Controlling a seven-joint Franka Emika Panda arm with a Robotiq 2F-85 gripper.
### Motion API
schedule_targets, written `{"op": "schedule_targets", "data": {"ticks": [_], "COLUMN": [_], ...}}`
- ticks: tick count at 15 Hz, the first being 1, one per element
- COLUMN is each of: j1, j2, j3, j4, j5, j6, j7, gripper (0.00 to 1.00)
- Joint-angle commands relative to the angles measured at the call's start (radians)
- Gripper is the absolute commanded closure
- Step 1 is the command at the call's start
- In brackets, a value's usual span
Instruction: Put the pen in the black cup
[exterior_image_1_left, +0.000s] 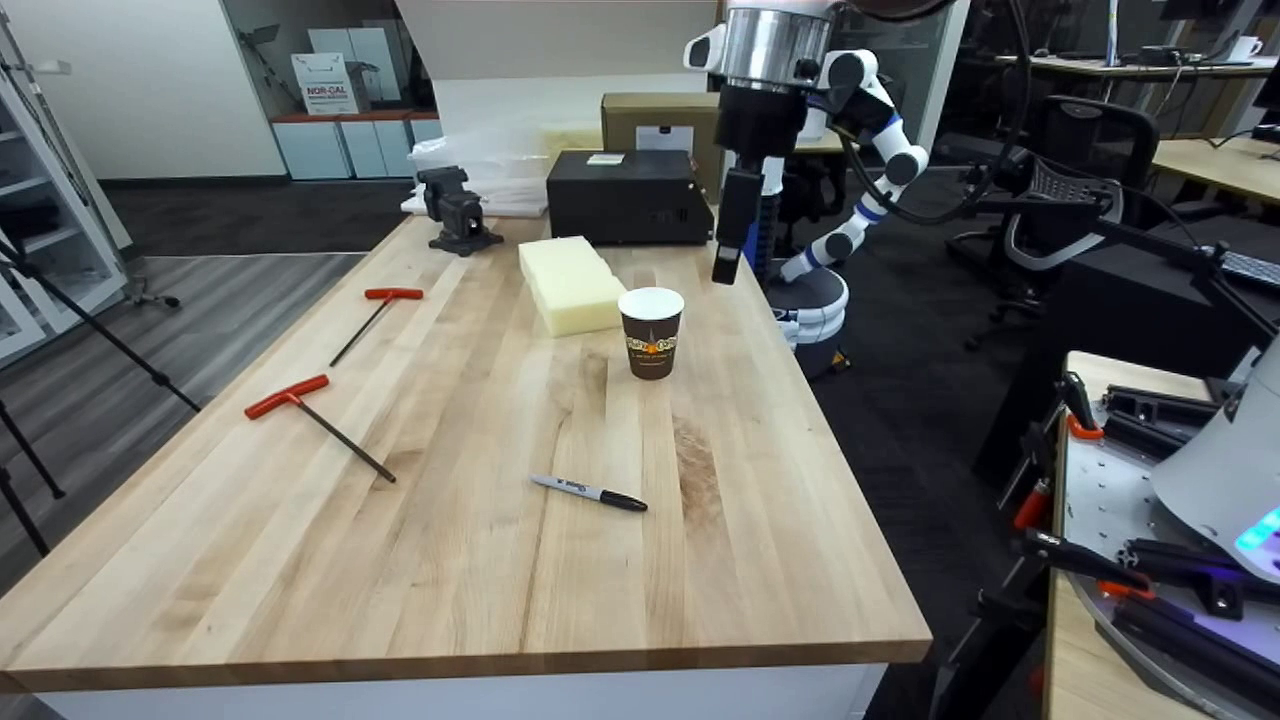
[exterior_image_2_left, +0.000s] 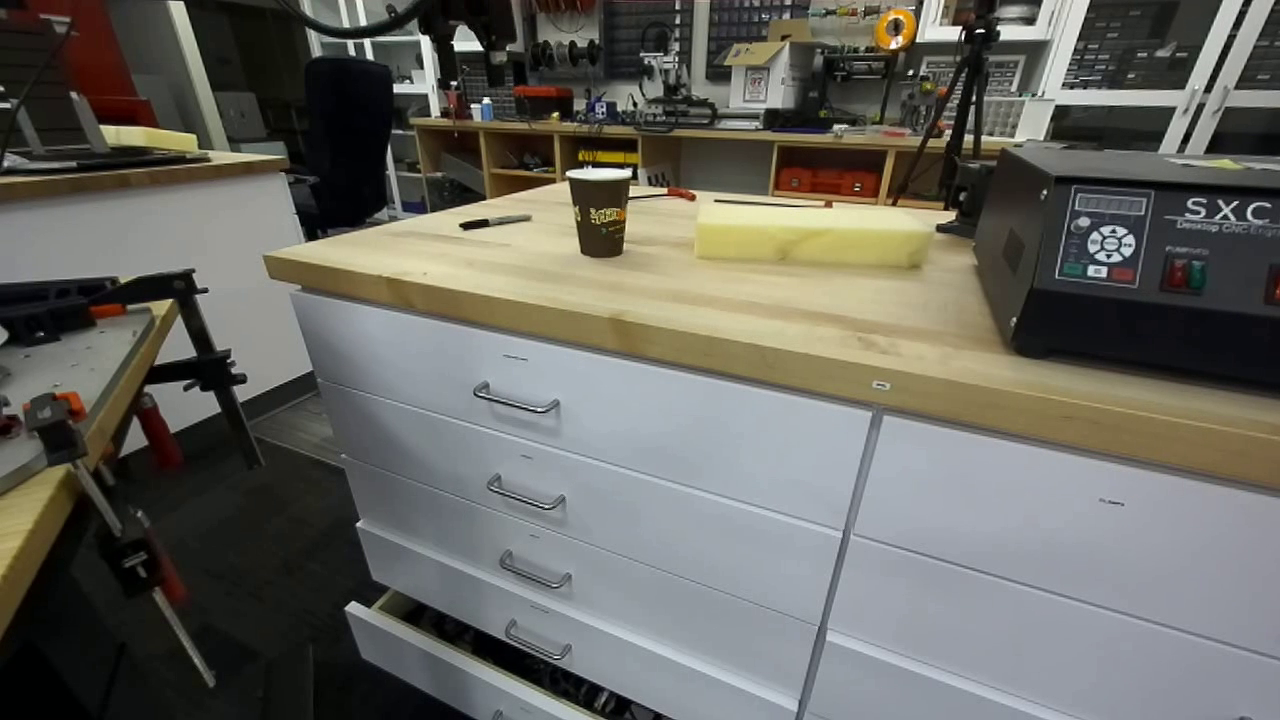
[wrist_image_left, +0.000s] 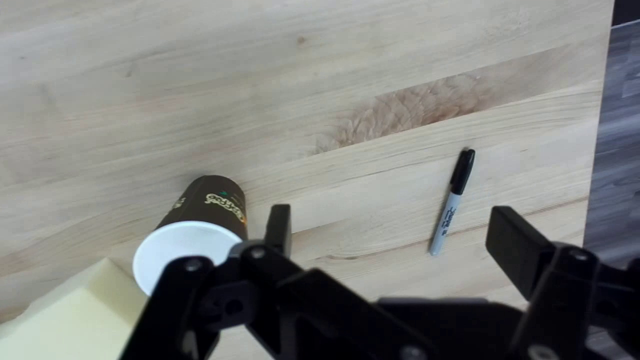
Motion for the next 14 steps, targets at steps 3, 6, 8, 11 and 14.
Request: {"op": "schedule_targets", "data": {"ticks": [3, 6, 8, 11, 14], "j1": [0.045, 0.066, 0.083, 0.119, 0.149], "j2": [0.093, 0.146, 0.195, 0.288, 0.373], "j3": [0.067, 0.097, 0.110, 0.106, 0.087], "j4": [0.044, 0.059, 0.075, 0.121, 0.202], "j5": [-0.012, -0.074, -0.136, -0.269, -0.360], "j6": [0.026, 0.055, 0.079, 0.106, 0.077], "j7": [0.049, 0.111, 0.158, 0.250, 0.323], "gripper": [0.00, 0.00, 0.00, 0.00, 0.00]}}
